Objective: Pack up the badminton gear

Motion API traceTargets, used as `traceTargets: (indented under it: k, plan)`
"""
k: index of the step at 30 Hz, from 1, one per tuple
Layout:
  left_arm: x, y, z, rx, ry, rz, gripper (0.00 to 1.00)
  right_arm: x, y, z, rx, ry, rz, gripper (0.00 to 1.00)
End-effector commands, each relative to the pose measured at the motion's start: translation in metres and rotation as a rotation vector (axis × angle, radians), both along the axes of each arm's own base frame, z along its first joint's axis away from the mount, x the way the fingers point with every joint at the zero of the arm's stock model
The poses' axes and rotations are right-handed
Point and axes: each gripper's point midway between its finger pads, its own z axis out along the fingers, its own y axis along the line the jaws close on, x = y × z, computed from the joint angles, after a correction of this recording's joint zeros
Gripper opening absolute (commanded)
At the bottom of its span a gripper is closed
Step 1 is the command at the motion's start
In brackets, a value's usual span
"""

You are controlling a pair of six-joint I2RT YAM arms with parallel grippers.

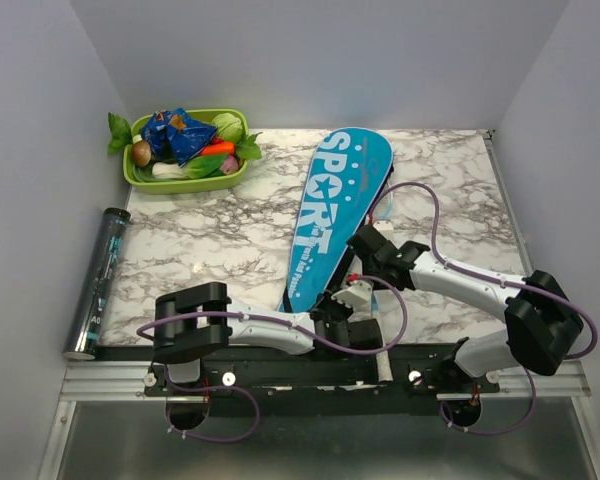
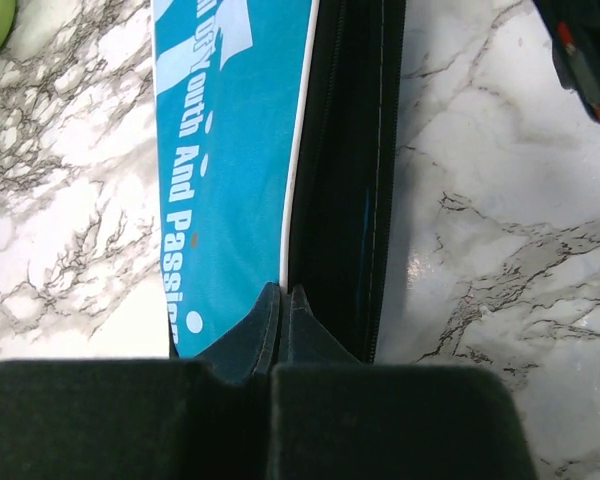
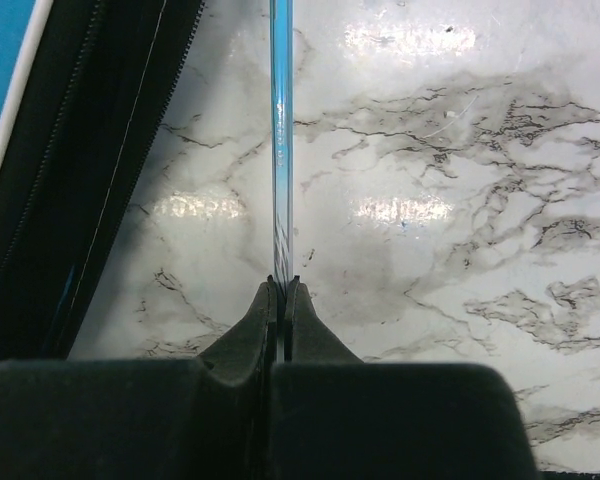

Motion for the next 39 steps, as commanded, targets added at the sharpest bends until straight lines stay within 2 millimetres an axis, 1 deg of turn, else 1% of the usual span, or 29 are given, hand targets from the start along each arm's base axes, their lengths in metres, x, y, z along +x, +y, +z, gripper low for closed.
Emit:
traceTargets:
  k: [1,3,4,6,7,8,9,10,11,12,13,14,15,17,18,19,20,21,22,23,24,25,27,30,31,32,34,36,39]
  plan:
    - [0.01,0.014,0.033,-0.075,-0.026,0.053,0.0,0.0,0.003,0.014,0.058,-0.036,-0.008,0.01]
    - [0.016,0.021,0.035,-0.085,-0.015,0.065,0.0,-0.003,0.001,0.019,0.071,-0.04,-0.007,0.01]
    - [0.023,0.023,0.042,-0.13,-0.006,0.079,0.0,-0.005,0.0,0.02,0.074,-0.039,-0.004,0.01]
    - [0.029,0.029,0.044,-0.146,0.01,0.081,0.0,-0.011,0.0,0.022,0.09,-0.032,0.009,0.01]
    - [0.039,0.031,0.054,-0.203,0.011,0.098,0.0,-0.014,-0.003,0.022,0.085,-0.021,0.012,0.01]
    - [0.041,0.03,0.056,-0.226,0.028,0.092,0.0,-0.016,-0.003,0.022,0.085,-0.015,0.017,0.01]
    - [0.046,0.033,0.058,-0.229,0.033,0.09,0.0,-0.021,-0.005,0.021,0.091,-0.005,0.022,0.01]
    - [0.051,0.033,0.067,-0.268,0.027,0.092,0.0,-0.025,-0.006,0.02,0.092,0.005,0.032,0.01]
    - [0.06,0.039,0.069,-0.283,0.035,0.11,0.0,-0.028,-0.007,0.018,0.096,0.015,0.038,0.01]
    - [0.065,0.04,0.073,-0.285,0.033,0.105,0.0,-0.035,-0.008,0.014,0.1,0.039,0.051,0.01]
    - [0.07,0.04,0.079,-0.301,0.029,0.106,0.0,-0.038,-0.009,0.015,0.112,0.039,0.056,0.01]
    - [0.078,0.044,0.082,-0.304,0.027,0.122,0.0,-0.042,-0.009,0.014,0.119,0.05,0.066,0.01]
    - [0.082,0.041,0.089,-0.319,0.024,0.121,0.0,-0.049,-0.007,0.013,0.14,0.069,0.088,0.01]
    - [0.09,0.041,0.092,-0.307,0.026,0.12,0.0,-0.058,-0.008,0.013,0.159,0.082,0.115,0.01]
    - [0.099,0.042,0.097,-0.32,0.027,0.131,0.0,-0.064,-0.007,0.013,0.174,0.1,0.13,0.01]
    - [0.103,0.042,0.097,-0.313,0.029,0.131,0.0,-0.069,-0.011,0.013,0.167,0.118,0.143,0.01]
    - [0.106,0.042,0.097,-0.317,0.033,0.135,0.0,-0.072,-0.012,0.019,0.178,0.11,0.154,0.01]
    - [0.115,0.046,0.102,-0.329,0.029,0.152,0.0,-0.076,-0.011,0.021,0.19,0.119,0.17,0.01]
    - [0.119,0.046,0.101,-0.336,0.038,0.151,0.0,-0.082,-0.014,0.024,0.189,0.132,0.188,0.01]
    - [0.123,0.048,0.102,-0.337,0.039,0.156,0.0,-0.085,-0.012,0.032,0.221,0.117,0.198,0.01]
    - [0.127,0.049,0.106,-0.345,0.038,0.16,0.0,-0.094,-0.001,0.037,0.285,0.141,0.257,0.01]
    - [0.134,0.055,0.106,-0.345,0.037,0.178,0.0,-0.098,0.0,0.042,0.303,0.145,0.273,0.01]
    - [0.141,0.06,0.109,-0.338,0.035,0.189,0.0,-0.101,0.003,0.059,0.349,0.114,0.285,0.01]
    - [0.154,0.074,0.113,-0.332,0.027,0.228,0.0,-0.107,-0.001,0.074,0.37,0.099,0.296,0.01]
    - [0.157,0.078,0.116,-0.336,0.024,0.237,0.0,-0.112,-0.007,0.073,0.354,0.118,0.299,0.01]
    - [0.163,0.087,0.118,-0.342,0.024,0.256,0.0,-0.114,-0.009,0.073,0.345,0.123,0.298,0.01]
    - [0.17,0.095,0.126,-0.354,0.014,0.276,0.0,-0.119,-0.016,0.074,0.334,0.132,0.298,0.01]
    - [0.179,0.11,0.13,-0.351,0.008,0.312,0.0,-0.124,-0.016,0.075,0.347,0.137,0.313,0.01]
    - [0.189,0.127,0.13,-0.351,0.015,0.35,0.0,-0.136,-0.013,0.083,0.399,0.15,0.367,0.01]
